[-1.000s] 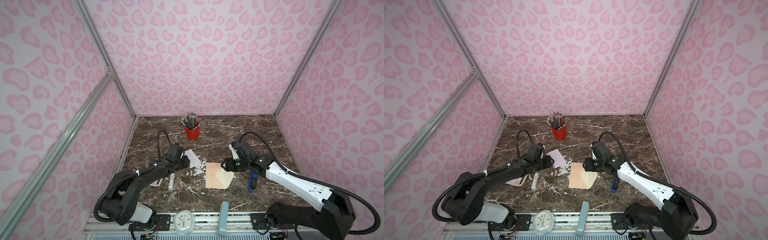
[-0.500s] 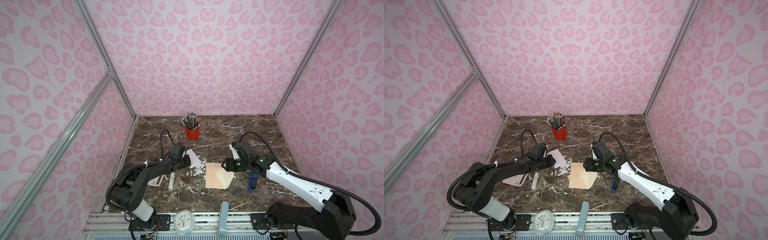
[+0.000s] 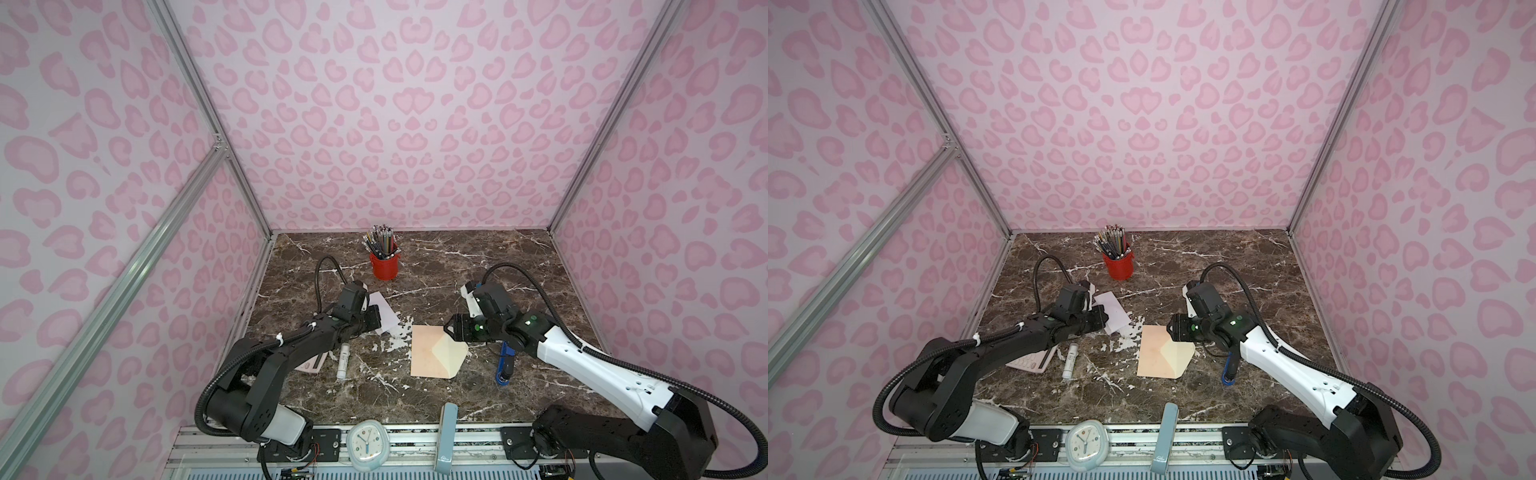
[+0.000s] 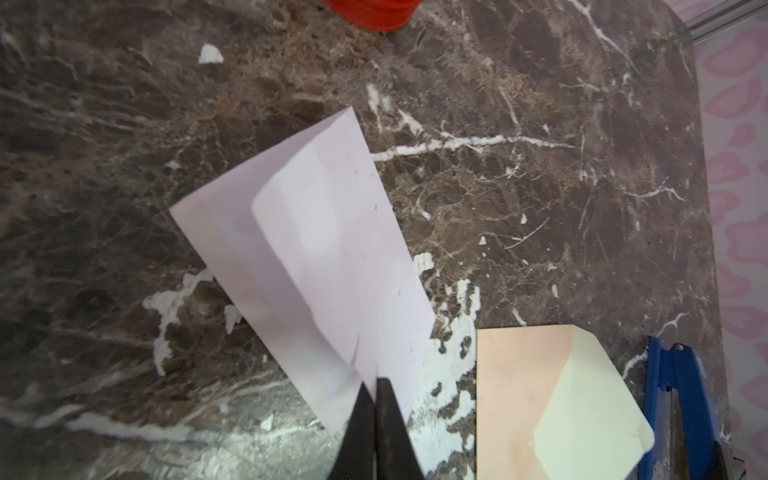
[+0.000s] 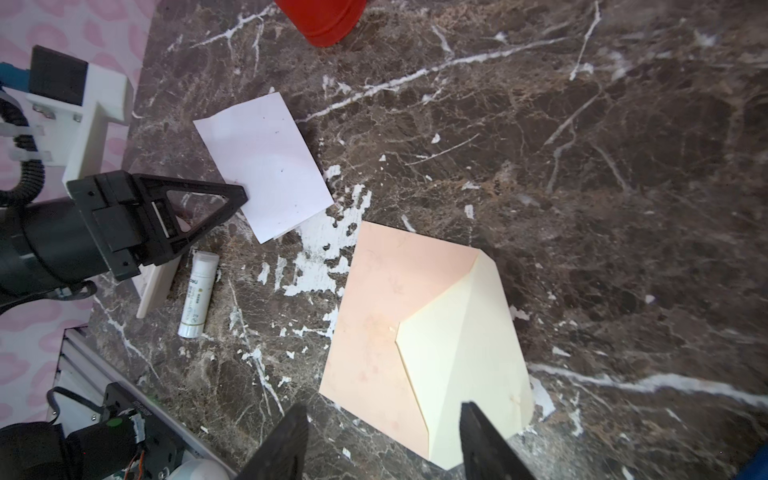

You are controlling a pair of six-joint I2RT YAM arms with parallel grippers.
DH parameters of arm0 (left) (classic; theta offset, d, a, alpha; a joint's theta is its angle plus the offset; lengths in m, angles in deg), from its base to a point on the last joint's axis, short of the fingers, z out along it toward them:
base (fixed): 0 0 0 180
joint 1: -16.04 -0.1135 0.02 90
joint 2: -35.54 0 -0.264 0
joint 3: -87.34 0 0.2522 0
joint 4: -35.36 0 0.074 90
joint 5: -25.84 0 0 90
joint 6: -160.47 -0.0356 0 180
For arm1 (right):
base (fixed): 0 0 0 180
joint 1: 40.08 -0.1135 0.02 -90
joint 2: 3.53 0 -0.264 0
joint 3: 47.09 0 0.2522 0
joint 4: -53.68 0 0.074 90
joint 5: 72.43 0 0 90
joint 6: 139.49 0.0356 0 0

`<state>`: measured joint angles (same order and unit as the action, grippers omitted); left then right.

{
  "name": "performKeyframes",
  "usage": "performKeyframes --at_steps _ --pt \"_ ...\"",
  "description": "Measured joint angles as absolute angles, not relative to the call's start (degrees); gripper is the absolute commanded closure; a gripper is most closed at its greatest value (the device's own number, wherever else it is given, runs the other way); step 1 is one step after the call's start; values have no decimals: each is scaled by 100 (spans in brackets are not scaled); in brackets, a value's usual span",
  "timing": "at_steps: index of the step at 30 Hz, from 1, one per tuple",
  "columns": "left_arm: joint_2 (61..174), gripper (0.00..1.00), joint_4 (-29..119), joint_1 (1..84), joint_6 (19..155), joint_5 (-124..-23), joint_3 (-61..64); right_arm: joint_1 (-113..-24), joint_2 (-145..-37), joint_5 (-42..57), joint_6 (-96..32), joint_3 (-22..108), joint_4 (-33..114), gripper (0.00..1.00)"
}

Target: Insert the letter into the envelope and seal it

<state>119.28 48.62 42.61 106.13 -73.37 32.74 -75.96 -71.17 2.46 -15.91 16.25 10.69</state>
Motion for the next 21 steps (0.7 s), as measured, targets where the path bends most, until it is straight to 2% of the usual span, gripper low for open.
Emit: performKeyframes --at_steps 15,21 --pt "9281 94 5807 4261 9505 -8585 3230 -7596 -6512 -832 -1409 911 2931 37" --pt "8680 94 6115 4256 9387 -9168 3156 -7598 -6435 -1258 -1409 821 3604 34"
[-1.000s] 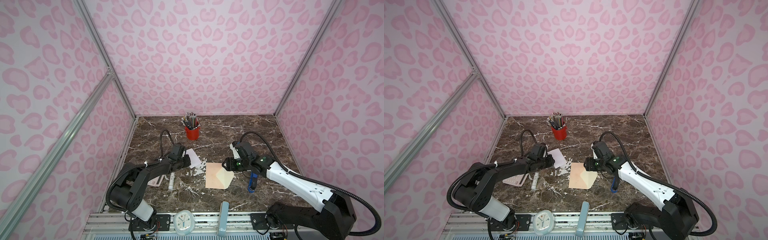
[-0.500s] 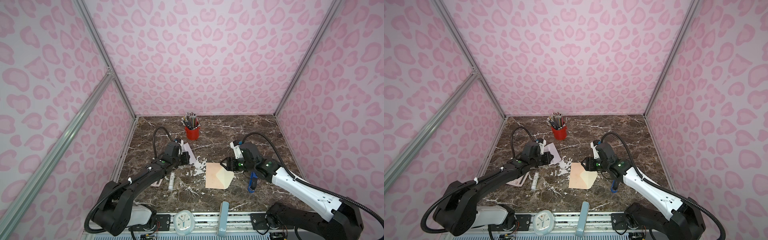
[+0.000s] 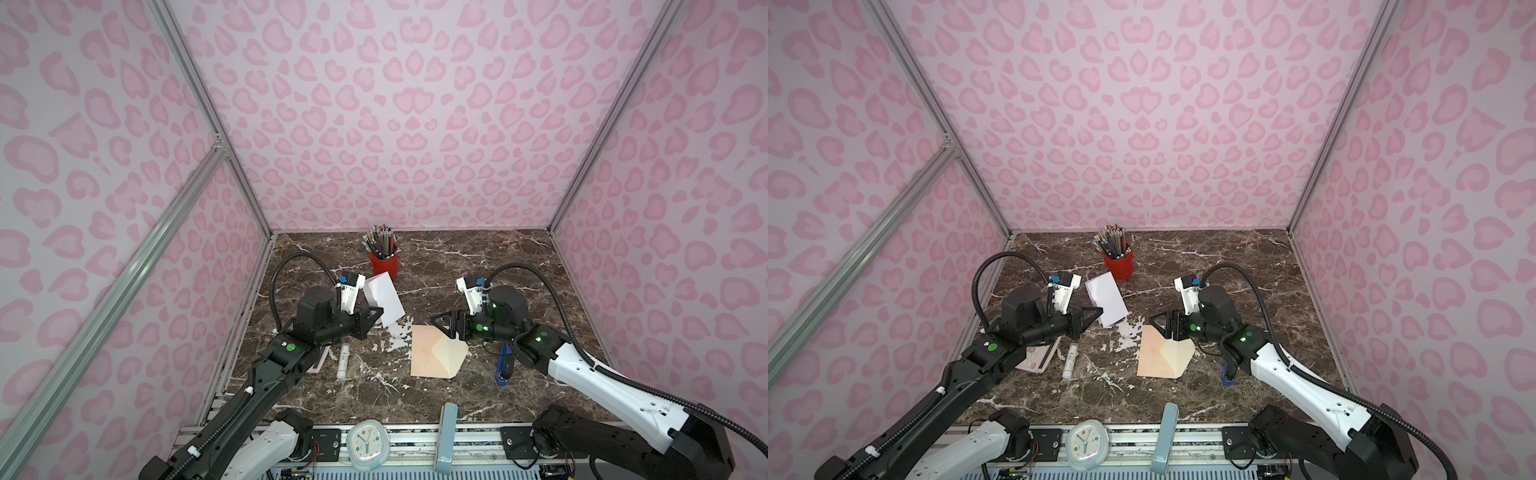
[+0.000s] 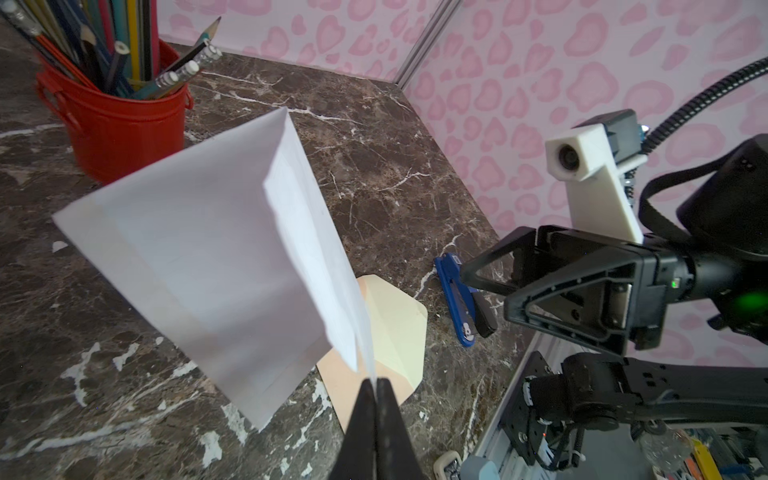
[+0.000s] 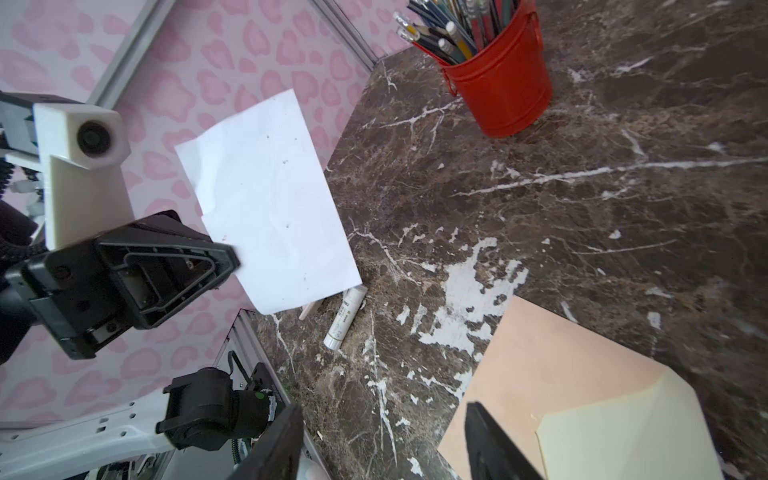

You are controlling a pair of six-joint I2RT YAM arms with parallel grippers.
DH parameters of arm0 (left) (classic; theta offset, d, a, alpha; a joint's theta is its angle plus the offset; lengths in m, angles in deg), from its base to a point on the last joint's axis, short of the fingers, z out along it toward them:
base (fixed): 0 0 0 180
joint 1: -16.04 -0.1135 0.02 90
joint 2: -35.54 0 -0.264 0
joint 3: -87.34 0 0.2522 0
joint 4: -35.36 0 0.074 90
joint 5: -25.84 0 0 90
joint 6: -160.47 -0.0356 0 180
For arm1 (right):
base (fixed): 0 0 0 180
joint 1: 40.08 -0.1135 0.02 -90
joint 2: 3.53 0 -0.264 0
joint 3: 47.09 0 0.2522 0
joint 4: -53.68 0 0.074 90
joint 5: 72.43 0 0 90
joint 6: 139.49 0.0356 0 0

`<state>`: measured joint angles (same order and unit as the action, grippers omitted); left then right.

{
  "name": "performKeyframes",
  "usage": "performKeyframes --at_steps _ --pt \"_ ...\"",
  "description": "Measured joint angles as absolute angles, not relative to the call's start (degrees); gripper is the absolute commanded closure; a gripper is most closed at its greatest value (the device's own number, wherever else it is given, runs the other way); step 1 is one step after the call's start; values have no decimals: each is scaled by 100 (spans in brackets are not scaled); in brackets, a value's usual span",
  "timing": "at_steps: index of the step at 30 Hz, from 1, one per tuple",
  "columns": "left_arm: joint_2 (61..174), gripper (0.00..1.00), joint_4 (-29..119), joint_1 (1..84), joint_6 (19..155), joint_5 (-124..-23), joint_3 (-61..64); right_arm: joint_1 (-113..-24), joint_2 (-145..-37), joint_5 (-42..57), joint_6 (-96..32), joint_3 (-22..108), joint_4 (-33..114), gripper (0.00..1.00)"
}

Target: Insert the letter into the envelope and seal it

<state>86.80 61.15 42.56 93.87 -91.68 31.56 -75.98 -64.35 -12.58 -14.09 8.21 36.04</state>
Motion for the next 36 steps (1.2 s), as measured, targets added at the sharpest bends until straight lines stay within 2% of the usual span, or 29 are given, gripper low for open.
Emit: performKeyframes --at_steps 9,21,36 --pt "8142 94 6135 4315 9643 -9916 3296 -7646 -6383 -1634 -1431 576 4636 31" --pt "7987 94 6054 4457 9898 -10408 3370 -7825 -7139 -2346 -1219 633 5744 31" --pt "7915 94 5750 4567 10049 -10530 3488 -7978 -7401 -2871 -950 699 6262 39"
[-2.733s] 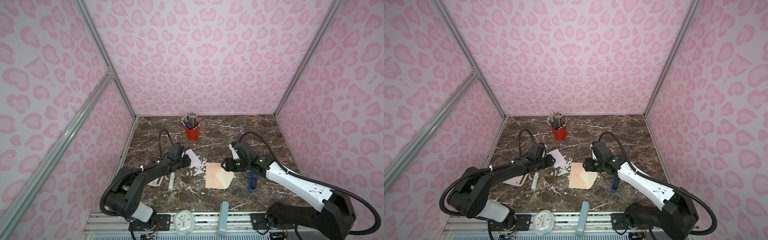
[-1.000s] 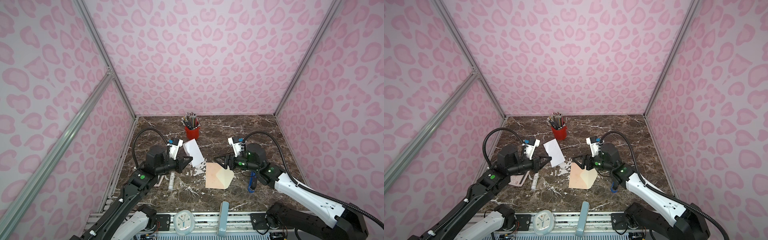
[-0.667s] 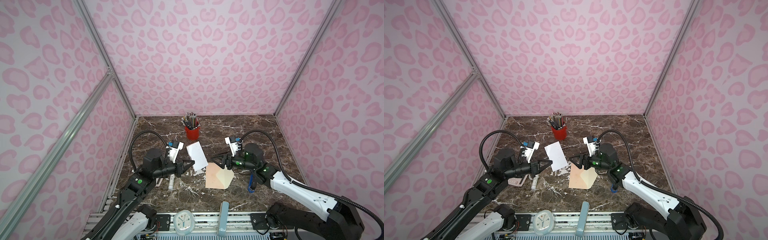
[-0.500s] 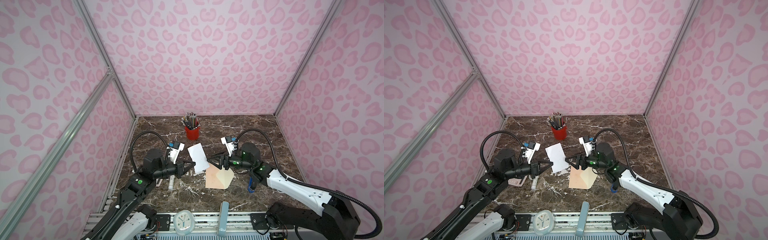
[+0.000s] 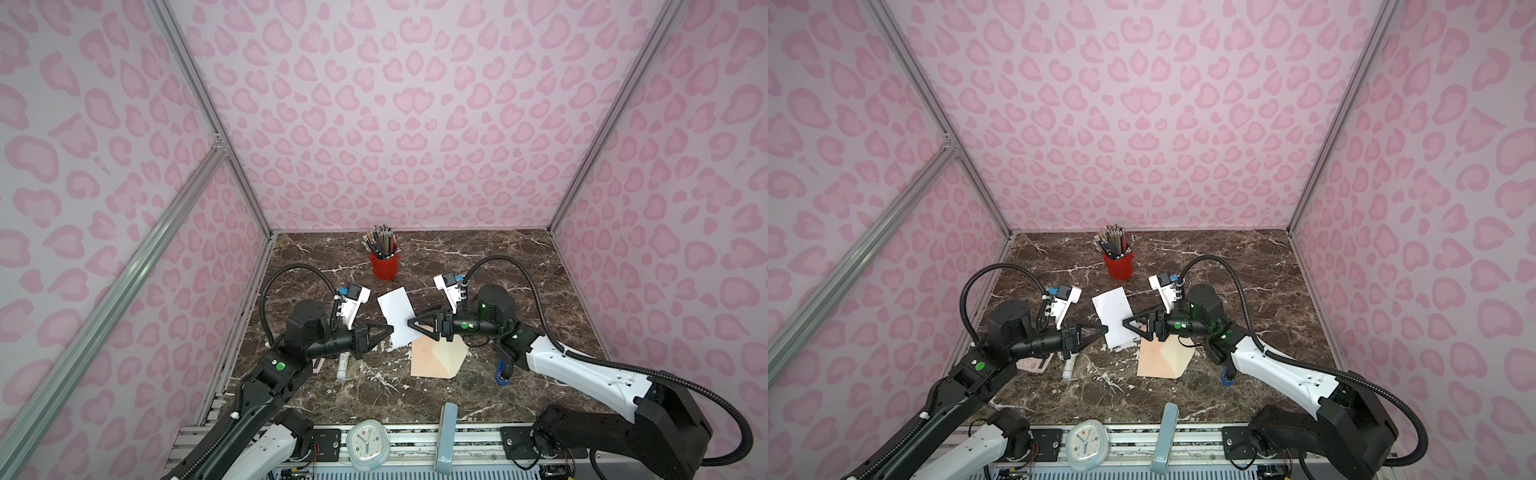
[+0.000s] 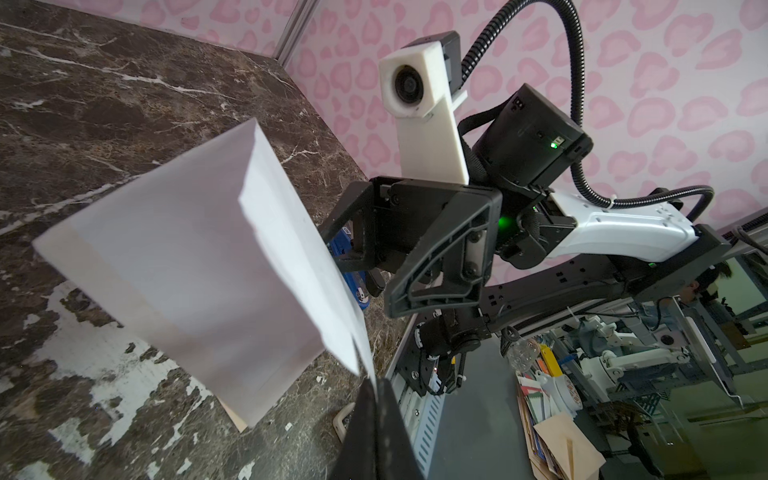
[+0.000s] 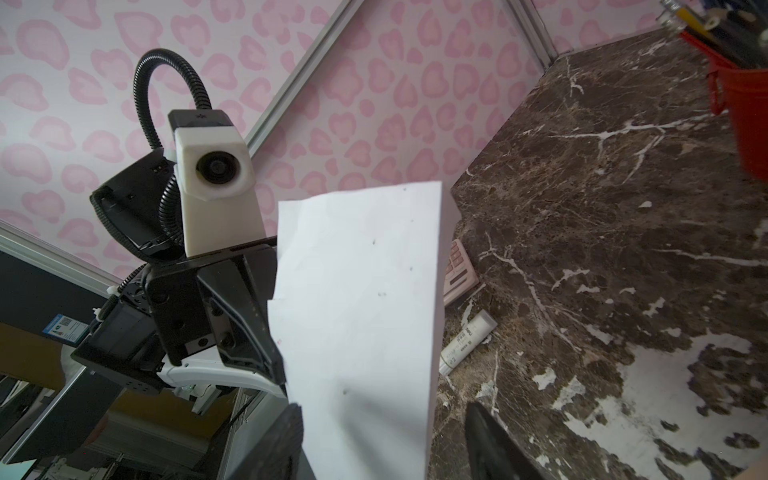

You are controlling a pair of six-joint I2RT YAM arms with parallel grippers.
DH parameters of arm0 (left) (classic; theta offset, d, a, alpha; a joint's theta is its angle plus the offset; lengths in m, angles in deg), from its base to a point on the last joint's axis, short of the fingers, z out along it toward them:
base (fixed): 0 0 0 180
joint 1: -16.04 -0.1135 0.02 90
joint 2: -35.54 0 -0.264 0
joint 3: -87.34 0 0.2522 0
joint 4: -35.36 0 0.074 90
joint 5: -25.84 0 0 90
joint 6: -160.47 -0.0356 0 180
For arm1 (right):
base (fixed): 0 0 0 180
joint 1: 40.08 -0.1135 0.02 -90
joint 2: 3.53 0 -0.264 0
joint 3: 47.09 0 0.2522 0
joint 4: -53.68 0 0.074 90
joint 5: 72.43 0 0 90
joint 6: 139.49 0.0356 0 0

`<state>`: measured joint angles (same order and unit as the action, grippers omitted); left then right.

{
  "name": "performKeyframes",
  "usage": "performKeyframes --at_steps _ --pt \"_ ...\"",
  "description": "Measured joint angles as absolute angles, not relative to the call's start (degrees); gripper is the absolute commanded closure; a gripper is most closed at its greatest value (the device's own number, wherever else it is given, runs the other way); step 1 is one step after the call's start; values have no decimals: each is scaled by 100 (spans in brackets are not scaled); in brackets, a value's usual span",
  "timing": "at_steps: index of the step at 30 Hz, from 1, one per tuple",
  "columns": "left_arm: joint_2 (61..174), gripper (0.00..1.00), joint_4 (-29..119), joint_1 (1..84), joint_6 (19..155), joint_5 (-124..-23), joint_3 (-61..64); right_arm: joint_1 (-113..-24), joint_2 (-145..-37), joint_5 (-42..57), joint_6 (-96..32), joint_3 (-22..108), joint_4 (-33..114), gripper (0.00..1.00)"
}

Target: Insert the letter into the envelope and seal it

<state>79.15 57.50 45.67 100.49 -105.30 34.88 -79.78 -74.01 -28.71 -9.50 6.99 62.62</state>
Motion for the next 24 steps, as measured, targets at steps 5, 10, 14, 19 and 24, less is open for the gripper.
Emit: performKeyframes --at_steps 5,10,14,19,24 --pt "7911 94 5667 4567 10049 -10530 3584 -7983 -7416 -3039 -773 720 6461 45" --pt "7900 94 5665 4567 10043 -10504 3650 -7983 -7390 -3116 -636 749 6546 51" --pt "7902 94 5660 4567 10025 -10465 3671 -8011 -7329 -3155 -559 749 6529 54" --pt "7957 94 5658 4567 10016 -10416 3680 -8112 -7318 -3173 -581 819 6387 60" --pt "7987 94 5623 4567 9999 -10397 3713 -8262 -7425 -3173 -690 959 6210 63"
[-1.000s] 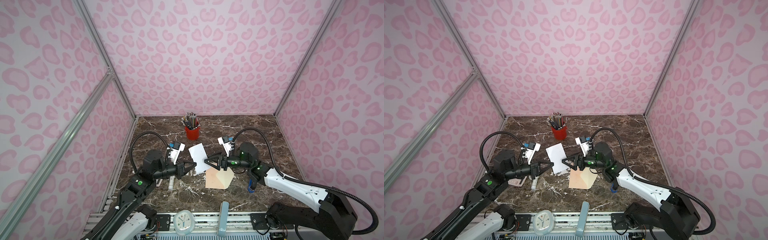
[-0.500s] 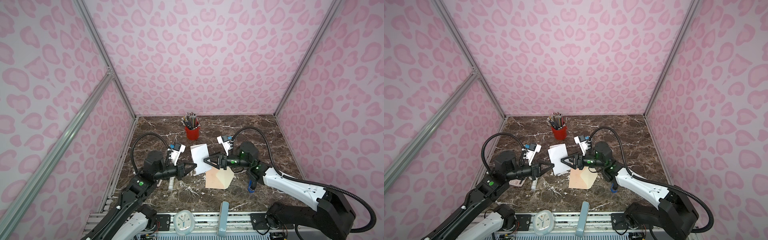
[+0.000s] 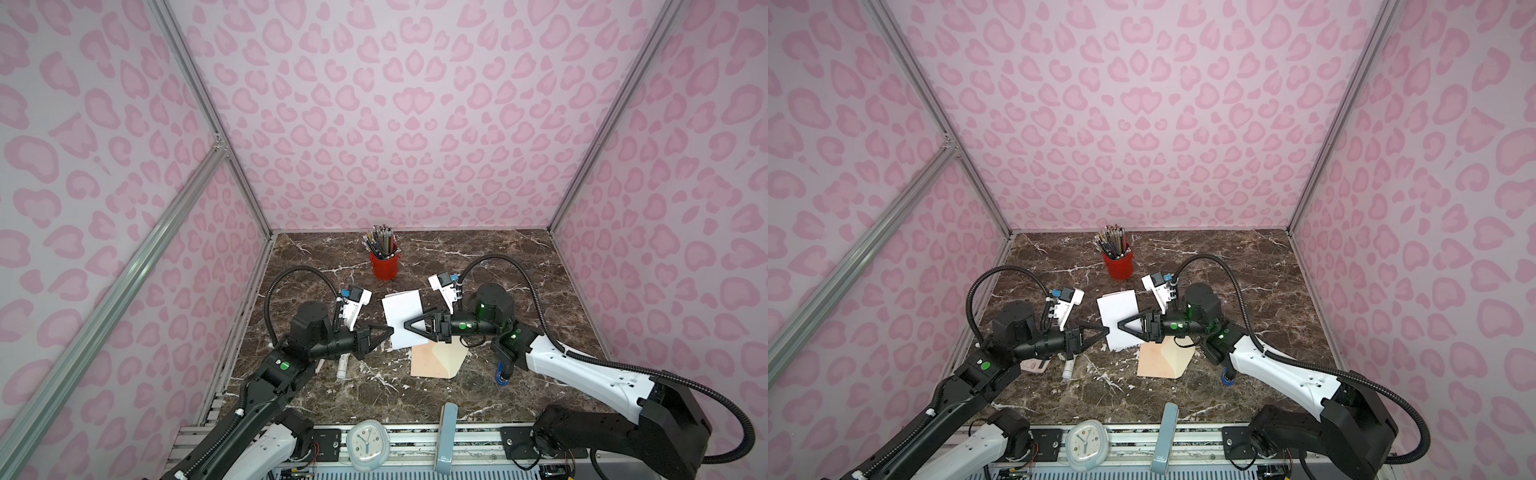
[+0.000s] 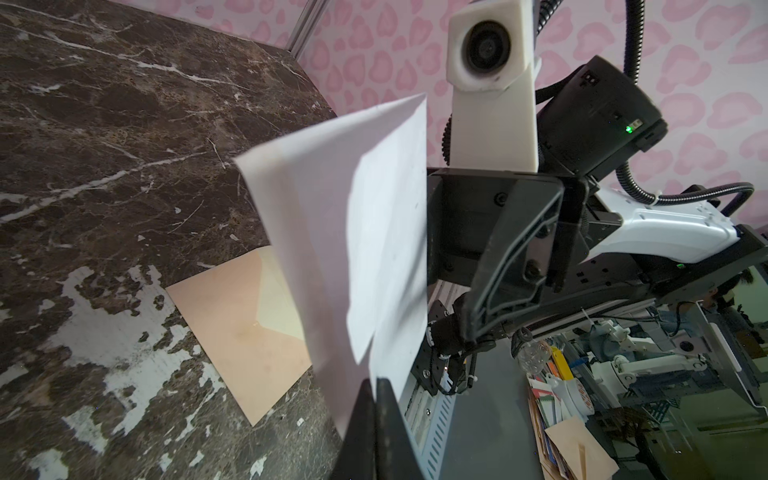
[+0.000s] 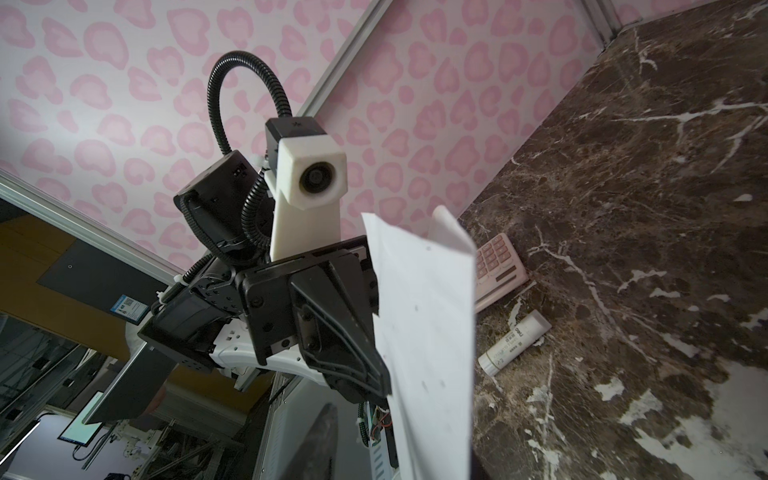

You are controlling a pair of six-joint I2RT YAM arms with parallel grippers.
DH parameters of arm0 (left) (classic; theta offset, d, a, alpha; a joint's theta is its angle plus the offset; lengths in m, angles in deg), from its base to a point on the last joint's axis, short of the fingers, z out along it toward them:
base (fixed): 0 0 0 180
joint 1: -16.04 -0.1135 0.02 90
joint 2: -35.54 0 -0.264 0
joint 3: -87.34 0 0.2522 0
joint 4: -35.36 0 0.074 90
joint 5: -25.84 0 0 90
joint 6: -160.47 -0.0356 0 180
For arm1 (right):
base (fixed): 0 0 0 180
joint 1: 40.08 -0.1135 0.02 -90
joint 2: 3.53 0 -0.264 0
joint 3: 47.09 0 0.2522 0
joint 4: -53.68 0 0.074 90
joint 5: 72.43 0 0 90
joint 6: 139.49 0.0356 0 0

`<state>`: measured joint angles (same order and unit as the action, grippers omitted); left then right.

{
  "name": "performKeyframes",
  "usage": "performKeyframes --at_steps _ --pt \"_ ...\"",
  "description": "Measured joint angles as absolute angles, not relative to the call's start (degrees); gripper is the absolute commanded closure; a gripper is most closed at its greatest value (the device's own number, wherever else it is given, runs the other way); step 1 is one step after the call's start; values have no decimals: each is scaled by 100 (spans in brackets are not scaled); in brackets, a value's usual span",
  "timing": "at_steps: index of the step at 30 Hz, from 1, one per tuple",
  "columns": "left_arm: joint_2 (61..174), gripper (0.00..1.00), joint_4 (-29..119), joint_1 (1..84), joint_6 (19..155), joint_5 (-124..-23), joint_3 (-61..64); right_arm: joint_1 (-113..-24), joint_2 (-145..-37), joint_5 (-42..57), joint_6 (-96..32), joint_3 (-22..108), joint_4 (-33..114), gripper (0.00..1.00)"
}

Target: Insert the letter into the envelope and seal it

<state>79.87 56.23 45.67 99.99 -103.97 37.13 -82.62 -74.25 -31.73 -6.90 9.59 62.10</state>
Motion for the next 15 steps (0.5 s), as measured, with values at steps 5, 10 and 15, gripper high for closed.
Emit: performKeyframes --at_steps 5,10,15 --pt "7989 94 5595 4573 10001 -10395 3733 -8345 -7550 -3149 -771 1048 5993 68" --pt "7976 94 5592 4573 9997 -10375 3741 -8365 -7607 -3085 -817 1059 5932 77" --pt "7976 79 5603 4573 9977 -10355 3744 -8367 -7618 -3042 -846 1099 5788 92"
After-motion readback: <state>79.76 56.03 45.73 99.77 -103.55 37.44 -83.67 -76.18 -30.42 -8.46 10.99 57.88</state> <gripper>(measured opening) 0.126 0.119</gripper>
